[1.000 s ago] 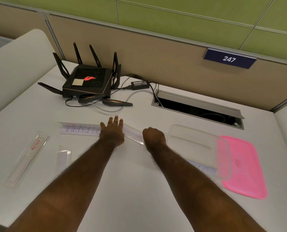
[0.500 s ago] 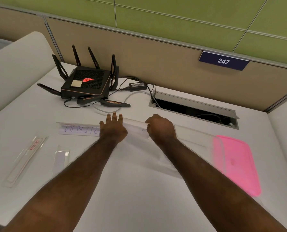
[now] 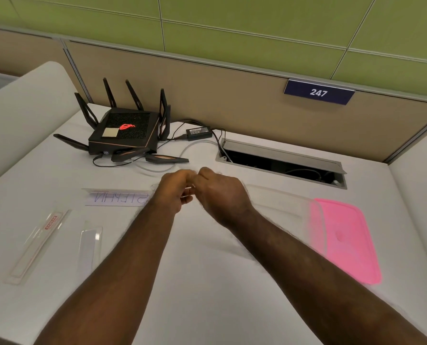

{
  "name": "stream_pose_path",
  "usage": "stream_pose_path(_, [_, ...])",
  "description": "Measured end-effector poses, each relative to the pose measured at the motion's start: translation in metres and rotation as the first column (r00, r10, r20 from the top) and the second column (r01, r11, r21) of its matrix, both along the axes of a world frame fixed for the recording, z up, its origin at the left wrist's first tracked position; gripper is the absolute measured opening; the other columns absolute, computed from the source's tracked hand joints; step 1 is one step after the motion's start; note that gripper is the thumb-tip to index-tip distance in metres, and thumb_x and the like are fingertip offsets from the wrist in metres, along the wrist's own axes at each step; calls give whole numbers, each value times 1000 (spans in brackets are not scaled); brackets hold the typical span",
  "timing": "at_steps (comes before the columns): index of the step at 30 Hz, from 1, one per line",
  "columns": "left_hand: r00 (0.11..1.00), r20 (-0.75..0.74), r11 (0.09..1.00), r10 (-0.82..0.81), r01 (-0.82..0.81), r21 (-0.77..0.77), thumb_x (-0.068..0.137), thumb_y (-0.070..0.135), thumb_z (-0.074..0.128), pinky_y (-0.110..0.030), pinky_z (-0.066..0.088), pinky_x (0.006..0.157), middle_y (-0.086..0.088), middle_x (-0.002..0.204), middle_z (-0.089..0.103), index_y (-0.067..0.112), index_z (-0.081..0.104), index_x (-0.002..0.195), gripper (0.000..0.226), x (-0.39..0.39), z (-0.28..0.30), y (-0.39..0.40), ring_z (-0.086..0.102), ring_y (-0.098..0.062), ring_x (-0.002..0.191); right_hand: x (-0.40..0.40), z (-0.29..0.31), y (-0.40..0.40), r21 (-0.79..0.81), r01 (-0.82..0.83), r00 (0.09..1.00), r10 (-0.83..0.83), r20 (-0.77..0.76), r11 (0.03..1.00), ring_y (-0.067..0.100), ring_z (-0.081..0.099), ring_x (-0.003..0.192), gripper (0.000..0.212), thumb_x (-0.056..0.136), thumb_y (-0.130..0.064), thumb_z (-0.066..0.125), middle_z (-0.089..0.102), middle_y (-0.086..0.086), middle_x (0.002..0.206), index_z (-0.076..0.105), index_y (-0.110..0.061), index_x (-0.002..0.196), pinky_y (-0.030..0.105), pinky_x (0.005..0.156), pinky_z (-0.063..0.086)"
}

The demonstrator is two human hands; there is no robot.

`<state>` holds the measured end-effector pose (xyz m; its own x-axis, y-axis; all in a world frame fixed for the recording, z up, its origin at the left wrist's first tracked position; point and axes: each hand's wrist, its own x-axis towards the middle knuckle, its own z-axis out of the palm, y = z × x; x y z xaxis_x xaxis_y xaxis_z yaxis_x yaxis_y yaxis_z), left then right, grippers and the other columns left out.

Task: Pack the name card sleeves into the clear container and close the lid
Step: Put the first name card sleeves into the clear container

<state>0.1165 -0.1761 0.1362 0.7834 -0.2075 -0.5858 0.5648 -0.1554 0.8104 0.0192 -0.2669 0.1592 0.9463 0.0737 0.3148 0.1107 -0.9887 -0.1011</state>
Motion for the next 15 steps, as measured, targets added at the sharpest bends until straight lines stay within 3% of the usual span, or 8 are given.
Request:
stream_pose_path(4, [999, -47, 997, -24, 20, -76, 83, 5, 57, -28, 49, 59, -8, 74, 68, 6, 67, 89, 13, -1, -2, 10, 62, -18, 64, -16, 2, -8, 174, -55, 986, 81, -145, 983, 17, 63, 103, 34, 98, -38, 46, 66, -4, 123, 57, -27, 128, 29, 75, 48])
stream_pose_path(7, [994, -71, 988, -85, 75, -138, 90, 7, 56, -27, 50, 55, -11, 89, 72, 5, 65, 107, 19, -3, -2, 17, 63, -16, 59, -25, -2, -28, 357, 5, 970, 82, -227, 934, 12, 50, 126, 51, 89, -10, 44, 56, -6, 140, 51, -30, 136, 30, 98, 44])
stream_pose_path(9, [982, -80, 978, -169, 157, -140, 92, 14, 60, -26, 50, 54, -12, 100, 73, 4, 64, 114, 24, -7, -2, 20, 60, -15, 62, -26, -5, -43, 327, 54, 956, 46, -289, 943, 11, 38, 137, 71, 77, 5, 44, 48, -8, 147, 49, -30, 138, 31, 107, 41])
stream_pose_path(11, [960, -83, 958, -268, 257, -130, 92, 16, 61, -26, 48, 57, -7, 96, 76, 7, 67, 114, 25, -13, 1, 20, 56, -13, 62, -26, -7, -57, 260, 67, 948, 20, -319, 963, 11, 26, 144, 81, 72, 13, 43, 41, -9, 152, 46, -28, 142, 32, 114, 33])
stream_pose_path(13, [928, -79, 927, -364, 353, -124, 94, 15, 59, -25, 46, 58, -4, 90, 77, 9, 69, 112, 22, -19, 5, 18, 53, -10, 57, -26, -11, -72, 209, 71, 945, 1, -327, 975, 14, 21, 147, 80, 75, 15, 44, 37, -7, 154, 43, -26, 144, 31, 117, 22])
stream_pose_path(15, [886, -67, 886, -459, 451, -106, 95, 14, 56, -23, 45, 56, -2, 84, 77, 11, 70, 110, 21, -24, 10, 14, 51, -9, 53, -30, -17, -89, 175, 86, 942, -23, -335, 981, 16, 21, 147, 71, 84, 7, 53, 37, -6, 154, 42, -29, 144, 35, 119, 22])
